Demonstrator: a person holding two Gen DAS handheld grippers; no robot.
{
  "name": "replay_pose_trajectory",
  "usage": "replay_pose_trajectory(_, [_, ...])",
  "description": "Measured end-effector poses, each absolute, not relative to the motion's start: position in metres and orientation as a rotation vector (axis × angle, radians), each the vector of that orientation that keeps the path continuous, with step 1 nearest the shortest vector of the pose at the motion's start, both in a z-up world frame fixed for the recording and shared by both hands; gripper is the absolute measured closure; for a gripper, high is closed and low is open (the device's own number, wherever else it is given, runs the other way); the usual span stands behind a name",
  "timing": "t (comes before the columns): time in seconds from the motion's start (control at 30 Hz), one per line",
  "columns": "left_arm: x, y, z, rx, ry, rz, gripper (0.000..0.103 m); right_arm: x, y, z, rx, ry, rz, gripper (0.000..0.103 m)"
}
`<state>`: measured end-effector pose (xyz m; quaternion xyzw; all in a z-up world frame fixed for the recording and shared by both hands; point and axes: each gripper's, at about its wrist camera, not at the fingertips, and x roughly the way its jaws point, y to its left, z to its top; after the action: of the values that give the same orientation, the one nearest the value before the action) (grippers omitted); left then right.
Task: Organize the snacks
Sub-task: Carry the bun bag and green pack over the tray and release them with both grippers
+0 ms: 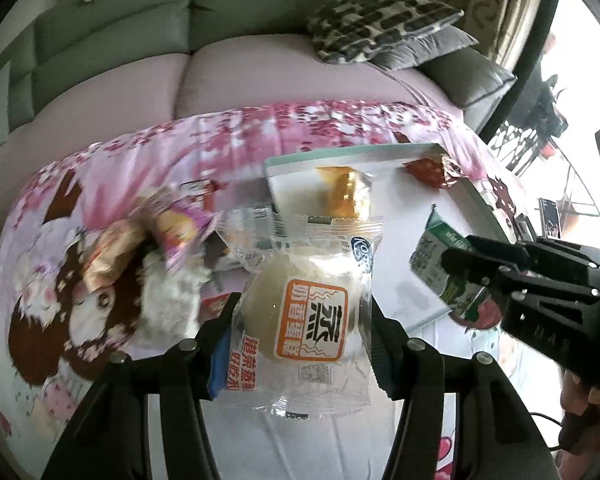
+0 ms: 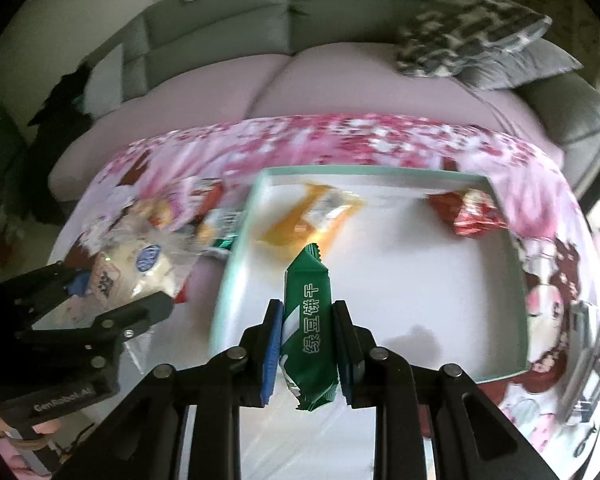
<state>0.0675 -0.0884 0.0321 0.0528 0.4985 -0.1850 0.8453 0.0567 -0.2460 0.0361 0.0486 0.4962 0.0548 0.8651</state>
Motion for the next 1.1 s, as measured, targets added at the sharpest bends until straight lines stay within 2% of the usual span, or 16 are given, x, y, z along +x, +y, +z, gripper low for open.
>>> replay_pose_trajectory(0.6, [0.098,-0.185,0.002,0.189,1.090,-0.556,0.044,0.067,-0.376,0.009,0.195,1.070,-0.157,0.077])
replay_pose_trajectory(0.9, [0.110,-0.201,-0.017,0.216,1.113,-0.556,0.044,0.079,-0.389,-0.005,0.208,1.094,-0.185,0.077])
replay_pose_trajectory(1.0, [0.111,-0.199,-0.017,0.210,1.117,-0.550,0.041,0.080,-0.389,-0.007,0.212,1.091,-0.186,0.076])
replay_pose_trajectory(1.1, [0.111,-0.196,-0.013,0.201,1.103,-0.542,0.033,0.080,-0.387,-0.005,0.199,1.086,-0.191,0.076])
